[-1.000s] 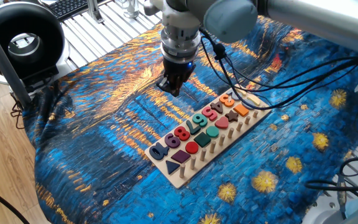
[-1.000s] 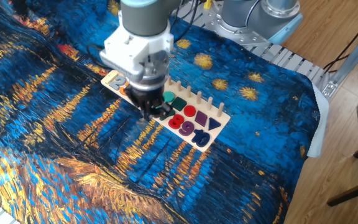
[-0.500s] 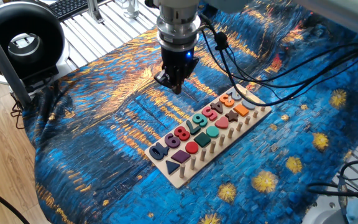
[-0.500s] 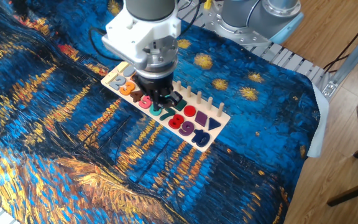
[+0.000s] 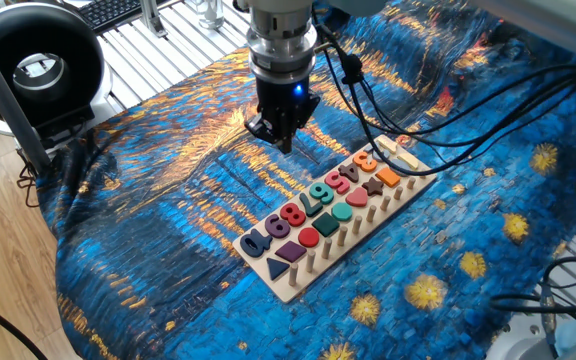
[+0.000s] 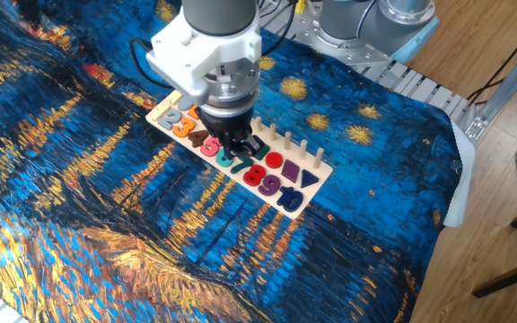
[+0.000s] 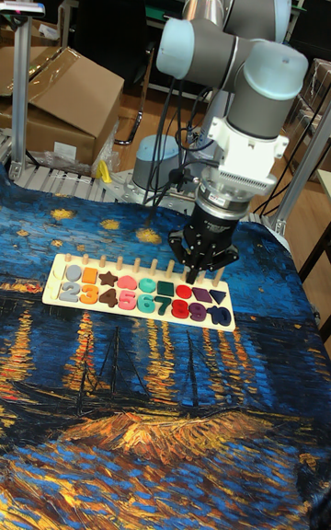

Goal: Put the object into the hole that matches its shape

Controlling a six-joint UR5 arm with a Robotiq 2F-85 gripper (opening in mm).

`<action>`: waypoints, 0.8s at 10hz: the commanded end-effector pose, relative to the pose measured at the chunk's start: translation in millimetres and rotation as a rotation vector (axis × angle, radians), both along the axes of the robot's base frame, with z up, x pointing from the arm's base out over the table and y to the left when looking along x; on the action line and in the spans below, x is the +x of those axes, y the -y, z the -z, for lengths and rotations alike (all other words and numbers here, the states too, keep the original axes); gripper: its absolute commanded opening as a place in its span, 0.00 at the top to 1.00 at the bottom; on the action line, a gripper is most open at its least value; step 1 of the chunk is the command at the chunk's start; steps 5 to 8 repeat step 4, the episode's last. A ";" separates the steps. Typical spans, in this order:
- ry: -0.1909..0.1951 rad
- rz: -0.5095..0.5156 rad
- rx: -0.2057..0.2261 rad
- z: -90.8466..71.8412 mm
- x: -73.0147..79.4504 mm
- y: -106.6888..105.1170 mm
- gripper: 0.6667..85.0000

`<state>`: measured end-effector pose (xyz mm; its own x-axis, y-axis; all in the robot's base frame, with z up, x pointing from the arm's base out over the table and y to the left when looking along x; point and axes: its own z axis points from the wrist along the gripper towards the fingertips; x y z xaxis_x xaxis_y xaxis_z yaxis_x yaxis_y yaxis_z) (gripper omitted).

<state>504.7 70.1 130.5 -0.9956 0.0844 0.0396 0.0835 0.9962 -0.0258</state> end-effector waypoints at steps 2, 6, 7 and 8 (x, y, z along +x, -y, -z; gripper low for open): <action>-0.028 -0.012 -0.011 6.0 -5.0 3.7 0.99; -0.028 -0.023 -0.023 7.3 -4.5 7.2 0.99; -0.028 -0.023 -0.023 7.3 -4.5 7.2 0.99; -0.028 -0.023 -0.023 7.3 -4.5 7.2 0.99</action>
